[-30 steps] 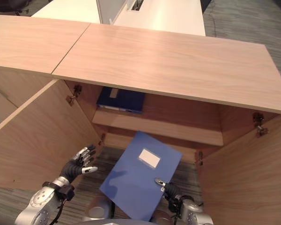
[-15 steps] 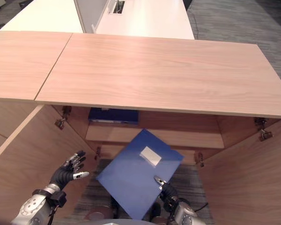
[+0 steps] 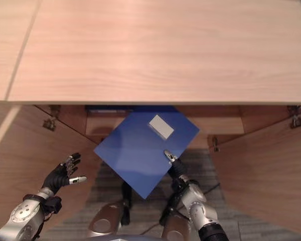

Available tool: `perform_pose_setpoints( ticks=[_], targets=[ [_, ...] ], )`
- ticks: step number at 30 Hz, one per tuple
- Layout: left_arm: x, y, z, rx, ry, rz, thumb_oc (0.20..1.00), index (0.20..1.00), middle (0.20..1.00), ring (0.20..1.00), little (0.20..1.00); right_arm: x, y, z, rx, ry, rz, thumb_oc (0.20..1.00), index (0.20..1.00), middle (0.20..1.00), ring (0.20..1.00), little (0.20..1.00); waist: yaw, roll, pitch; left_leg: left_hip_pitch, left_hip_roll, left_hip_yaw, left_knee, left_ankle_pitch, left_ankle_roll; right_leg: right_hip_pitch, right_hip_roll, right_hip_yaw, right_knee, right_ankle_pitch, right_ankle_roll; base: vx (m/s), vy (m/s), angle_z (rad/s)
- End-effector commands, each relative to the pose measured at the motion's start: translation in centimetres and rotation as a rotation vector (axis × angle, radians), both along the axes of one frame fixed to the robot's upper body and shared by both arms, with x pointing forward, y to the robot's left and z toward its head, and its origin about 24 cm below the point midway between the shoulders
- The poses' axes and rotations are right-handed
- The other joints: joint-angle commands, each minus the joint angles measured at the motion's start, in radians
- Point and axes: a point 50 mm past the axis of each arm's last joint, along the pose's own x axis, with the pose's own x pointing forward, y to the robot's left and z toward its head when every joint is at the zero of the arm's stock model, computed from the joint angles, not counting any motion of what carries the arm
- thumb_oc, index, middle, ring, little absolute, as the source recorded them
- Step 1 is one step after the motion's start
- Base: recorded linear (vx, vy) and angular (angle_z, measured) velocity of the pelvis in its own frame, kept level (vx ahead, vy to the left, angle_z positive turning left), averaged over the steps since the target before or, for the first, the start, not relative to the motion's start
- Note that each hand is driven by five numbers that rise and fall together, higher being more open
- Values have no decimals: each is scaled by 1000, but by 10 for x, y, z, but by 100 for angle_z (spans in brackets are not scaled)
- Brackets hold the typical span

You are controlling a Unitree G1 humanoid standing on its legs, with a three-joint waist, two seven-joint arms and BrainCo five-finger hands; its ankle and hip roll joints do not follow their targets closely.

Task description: Put the empty folder in the office cabinet

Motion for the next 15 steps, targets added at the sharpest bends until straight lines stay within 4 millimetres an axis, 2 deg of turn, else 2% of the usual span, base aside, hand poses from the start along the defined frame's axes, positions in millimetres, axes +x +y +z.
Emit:
perform_pose_setpoints(
  ticks=[1,3,4,5,7,11,15],
  targets=[
    [-3,-3,12,14,-88,-6,1000,1000,1000,1000,1000,15,-12,37,31,-199,-77,200,200,200,200,200,3,6,-1,-72,16,-108,94,-91,-32,2,-9,-9,50,-27,42,-58,-156,25],
    [1,-9,12,-11,-109,-3,1000,1000,1000,1000,1000,30,-21,58,15,-276,-138,200,200,200,200,200,6,21,11,-161,22,-137,153,-97,-33,-65,-18,-21,114,-44,32,-32,-179,23],
    [1,-10,13,-11,-110,-4,1000,1000,1000,1000,1000,30,-21,59,15,-277,-139,200,200,200,200,200,4,21,9,-167,23,-139,158,-99,-33,-71,-19,-22,118,-47,31,-9,-168,25],
    [1,-14,15,-24,-124,-10,1000,1000,1000,1000,1000,37,-27,76,34,-345,-180,200,200,200,200,200,5,35,17,-229,28,-155,212,-115,-28,-122,-39,-22,196,-83,17,-9,-69,27],
    [2,-15,15,-30,-126,-13,1000,1000,1000,1000,1000,40,-30,83,45,-374,-203,200,200,200,200,200,5,41,18,-264,26,-165,247,-126,-28,-154,-49,-17,242,-103,8,-19,-64,32],
    [5,-24,18,-35,-141,-43,1000,1000,1000,1000,1000,48,-36,110,85,-477,-265,200,200,200,200,200,2,65,9,-422,32,-183,412,-185,-25,-302,-85,-1,434,-188,-19,-12,-46,36],
    [7,-28,22,-29,-159,-52,1000,1000,1000,1000,1000,51,-42,131,107,-555,-306,200,200,200,200,200,-3,75,11,-548,42,-195,579,-242,-19,-425,-109,25,611,-274,-47,11,-54,19]
  ],
)
